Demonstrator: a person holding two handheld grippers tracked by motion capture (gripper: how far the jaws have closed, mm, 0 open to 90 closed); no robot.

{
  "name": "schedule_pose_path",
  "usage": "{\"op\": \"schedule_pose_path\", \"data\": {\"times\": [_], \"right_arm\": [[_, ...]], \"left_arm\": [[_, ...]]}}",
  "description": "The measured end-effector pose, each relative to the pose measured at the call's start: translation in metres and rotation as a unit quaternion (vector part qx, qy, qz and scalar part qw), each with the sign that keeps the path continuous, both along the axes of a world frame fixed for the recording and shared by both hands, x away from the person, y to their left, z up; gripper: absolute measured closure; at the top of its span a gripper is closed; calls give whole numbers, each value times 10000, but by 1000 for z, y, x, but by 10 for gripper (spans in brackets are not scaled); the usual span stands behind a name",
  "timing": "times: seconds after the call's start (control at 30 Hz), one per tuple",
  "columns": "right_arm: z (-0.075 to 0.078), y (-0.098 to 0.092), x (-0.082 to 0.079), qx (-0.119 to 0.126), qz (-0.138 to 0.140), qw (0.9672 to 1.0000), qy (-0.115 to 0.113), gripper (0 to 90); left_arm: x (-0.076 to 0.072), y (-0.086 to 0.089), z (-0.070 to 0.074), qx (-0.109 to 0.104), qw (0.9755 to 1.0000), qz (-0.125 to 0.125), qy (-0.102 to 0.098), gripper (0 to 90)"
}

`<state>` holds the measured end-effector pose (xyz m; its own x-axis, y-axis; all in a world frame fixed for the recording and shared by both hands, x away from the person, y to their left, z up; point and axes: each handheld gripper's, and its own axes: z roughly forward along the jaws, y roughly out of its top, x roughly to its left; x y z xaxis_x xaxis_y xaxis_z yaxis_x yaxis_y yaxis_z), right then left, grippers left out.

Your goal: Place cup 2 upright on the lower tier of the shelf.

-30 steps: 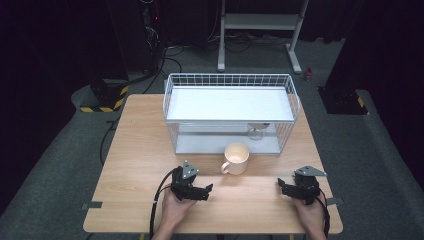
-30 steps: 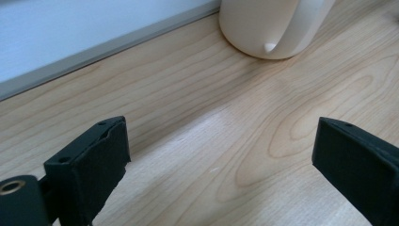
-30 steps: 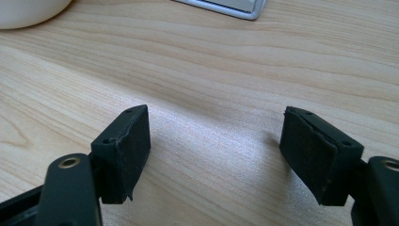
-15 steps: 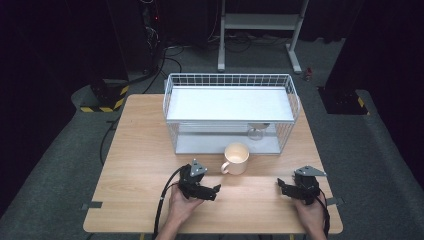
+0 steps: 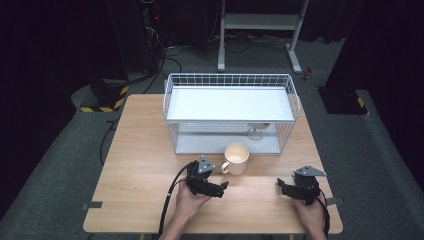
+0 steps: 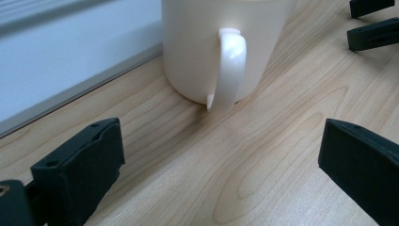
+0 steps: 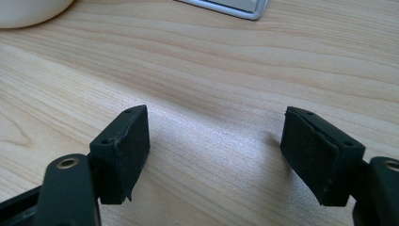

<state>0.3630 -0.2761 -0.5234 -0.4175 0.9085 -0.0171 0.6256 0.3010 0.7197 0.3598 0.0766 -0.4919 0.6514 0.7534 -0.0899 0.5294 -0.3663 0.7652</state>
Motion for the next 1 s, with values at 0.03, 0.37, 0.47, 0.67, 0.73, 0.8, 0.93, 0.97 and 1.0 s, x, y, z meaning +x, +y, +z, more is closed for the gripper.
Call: {"op": "schedule_pose_path", "data": {"times": [0.03, 0.37, 0.47, 0.67, 0.73, 0.8, 0.93, 0.97, 1.0], "right_arm": [[0, 0, 0, 0, 1, 10000, 0, 246], [0, 0, 0, 12, -11, 10000, 12, 246], [0, 0, 0, 10, -12, 10000, 10, 246], [0, 0, 0, 9, -11, 10000, 10, 246], [0, 0, 0, 11, -12, 10000, 10, 245], [0, 0, 0, 11, -10, 10000, 11, 246], [0, 0, 0, 12, -11, 10000, 13, 245], [0, 0, 0, 12, -13, 10000, 13, 246], [0, 0, 0, 12, -12, 10000, 11, 246]], "left_arm": [[1, -1, -1, 5, 10000, 10, -7, 10], [14, -18, -5, 36, 10000, -7, 33, 3], [20, -24, -3, -31, 10000, 38, -18, 3], [30, -35, -1, 76, 9999, 105, -99, 3], [33, -36, -1, -9, 9998, 137, -127, 3], [35, -37, -2, -71, 9997, 187, -156, 2], [38, -38, -5, -84, 9997, 182, -162, 1], [38, -39, -5, -31, 9997, 180, -176, 1], [38, -40, -6, -33, 9997, 179, -162, 1]]}}
